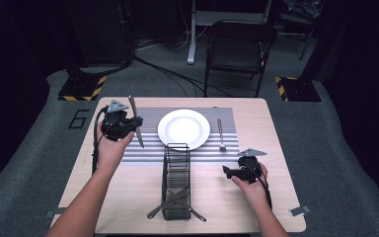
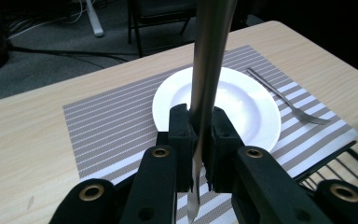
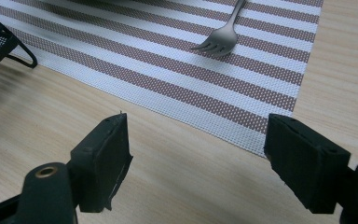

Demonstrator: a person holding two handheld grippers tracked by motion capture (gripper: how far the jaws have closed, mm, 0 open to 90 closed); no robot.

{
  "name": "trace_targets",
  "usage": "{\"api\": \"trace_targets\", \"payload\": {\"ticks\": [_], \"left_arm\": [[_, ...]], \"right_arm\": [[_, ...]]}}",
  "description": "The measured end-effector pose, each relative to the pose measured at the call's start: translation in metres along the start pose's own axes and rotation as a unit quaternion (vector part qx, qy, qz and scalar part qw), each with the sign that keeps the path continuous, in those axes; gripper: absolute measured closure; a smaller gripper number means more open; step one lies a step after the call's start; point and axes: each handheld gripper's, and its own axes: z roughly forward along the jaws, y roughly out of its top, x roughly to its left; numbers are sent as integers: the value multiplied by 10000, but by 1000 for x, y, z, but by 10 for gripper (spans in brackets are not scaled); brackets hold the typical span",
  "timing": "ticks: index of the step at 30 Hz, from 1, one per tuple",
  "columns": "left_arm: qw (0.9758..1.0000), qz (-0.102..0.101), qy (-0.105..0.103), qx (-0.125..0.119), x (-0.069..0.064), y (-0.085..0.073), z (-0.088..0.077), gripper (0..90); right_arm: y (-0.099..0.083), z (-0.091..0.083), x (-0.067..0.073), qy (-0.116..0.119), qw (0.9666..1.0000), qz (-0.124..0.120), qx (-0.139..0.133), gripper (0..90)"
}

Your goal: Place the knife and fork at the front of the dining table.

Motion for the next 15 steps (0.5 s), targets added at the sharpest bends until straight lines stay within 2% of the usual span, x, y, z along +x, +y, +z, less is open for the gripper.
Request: {"api": "trace_targets", "payload": {"ticks": [15], "left_arm": [[9994,-159,200,221,17,-42,22,824]], "right_arm": [[0,2,0,35,10000,-52,22,218]]}}
